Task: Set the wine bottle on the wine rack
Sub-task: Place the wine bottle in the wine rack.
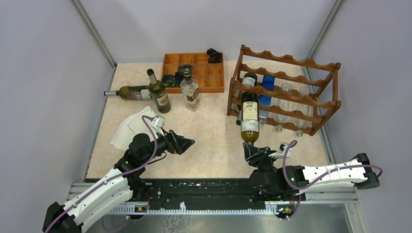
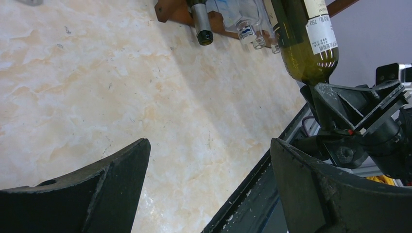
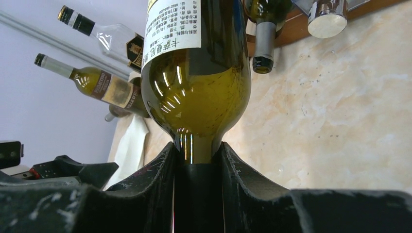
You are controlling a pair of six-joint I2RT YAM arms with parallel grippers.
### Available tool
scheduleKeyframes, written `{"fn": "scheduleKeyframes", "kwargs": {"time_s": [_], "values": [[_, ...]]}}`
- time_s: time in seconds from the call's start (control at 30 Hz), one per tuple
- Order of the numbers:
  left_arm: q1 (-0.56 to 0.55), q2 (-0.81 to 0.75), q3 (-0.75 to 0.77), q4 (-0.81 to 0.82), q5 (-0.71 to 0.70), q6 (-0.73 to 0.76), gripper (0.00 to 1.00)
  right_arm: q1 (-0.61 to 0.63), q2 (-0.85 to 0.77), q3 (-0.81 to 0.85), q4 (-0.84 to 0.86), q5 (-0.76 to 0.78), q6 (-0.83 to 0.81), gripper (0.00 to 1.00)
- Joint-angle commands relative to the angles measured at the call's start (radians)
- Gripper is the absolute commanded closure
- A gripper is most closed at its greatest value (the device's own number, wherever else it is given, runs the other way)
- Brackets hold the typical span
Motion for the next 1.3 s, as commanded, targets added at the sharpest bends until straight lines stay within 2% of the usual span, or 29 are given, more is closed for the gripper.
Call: {"fn": "scheduleKeyframes", "kwargs": {"time_s": [0.0,0.33,0.5,0.73,1.1,1.13,1.27], "values": [[0.004,-0.014,0.039,0.018,0.014,0.005,0.01,-0.044,0.095,0.100,-0.089,0.186,0.205,1.00],[0.004,-0.015,0.036,0.032,0.026,-0.006,0.01,-0.121,0.290,0.171,-0.203,0.145,0.438,1.00],[0.004,-0.014,0.038,0.037,0.035,-0.008,0.01,-0.184,0.336,0.197,-0.164,0.123,0.436,1.00],[0.004,-0.012,0.044,0.046,0.049,-0.013,0.01,-0.254,0.390,0.201,0.034,0.094,0.305,1.00],[0.003,-0.015,0.049,0.059,0.069,-0.012,0.01,-0.377,0.508,0.201,0.443,0.020,0.031,1.00],[0.004,-0.014,0.049,0.061,0.073,-0.011,0.01,-0.388,0.509,0.189,0.523,0.003,-0.035,1.00],[0.004,-0.006,0.049,0.071,0.084,-0.011,0.01,-0.450,0.510,0.074,1.084,-0.092,-0.459,1.00]]}}
